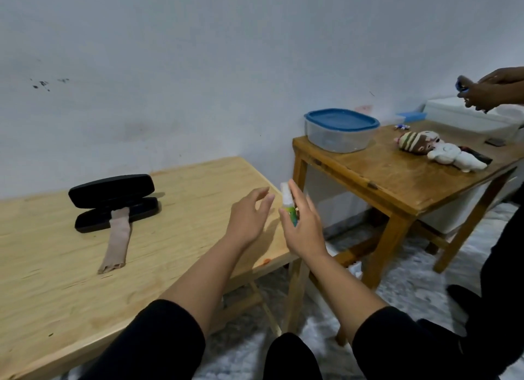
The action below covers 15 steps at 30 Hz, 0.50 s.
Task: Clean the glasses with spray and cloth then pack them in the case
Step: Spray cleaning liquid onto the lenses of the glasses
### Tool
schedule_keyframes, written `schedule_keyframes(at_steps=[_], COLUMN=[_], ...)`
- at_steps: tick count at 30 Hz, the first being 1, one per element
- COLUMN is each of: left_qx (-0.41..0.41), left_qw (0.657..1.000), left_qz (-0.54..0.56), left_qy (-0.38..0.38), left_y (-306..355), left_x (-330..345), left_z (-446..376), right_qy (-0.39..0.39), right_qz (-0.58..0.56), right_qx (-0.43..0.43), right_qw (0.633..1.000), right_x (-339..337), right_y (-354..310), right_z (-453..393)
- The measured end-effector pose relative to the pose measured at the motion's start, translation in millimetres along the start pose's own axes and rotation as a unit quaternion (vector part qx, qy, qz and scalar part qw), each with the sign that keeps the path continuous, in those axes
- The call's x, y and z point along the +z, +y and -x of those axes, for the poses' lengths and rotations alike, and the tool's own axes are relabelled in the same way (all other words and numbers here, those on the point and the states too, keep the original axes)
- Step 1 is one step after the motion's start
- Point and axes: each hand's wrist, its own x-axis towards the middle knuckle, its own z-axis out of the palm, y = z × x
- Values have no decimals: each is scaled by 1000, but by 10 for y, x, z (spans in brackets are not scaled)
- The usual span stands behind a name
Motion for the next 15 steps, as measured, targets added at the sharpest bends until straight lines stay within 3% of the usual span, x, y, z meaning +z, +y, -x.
schedule_keyframes(at_steps=[4, 9, 15], left_qx=[-11, -108, -157], left_qw=[996, 972, 949], left_qz=[93, 203, 269], left_qy=[12, 46, 51], left_y=[247, 341, 385], left_x=[85, 102, 61], left_z=[-99, -231, -361], right_qy=[-20, -42, -31], right_qz=[-9, -26, 21], right_qx=[-8, -15, -34], right_qw=[1000, 999, 999], right_x=[9, -10, -12], right_y=[-98, -222, -297], right_z=[-55, -108, -172])
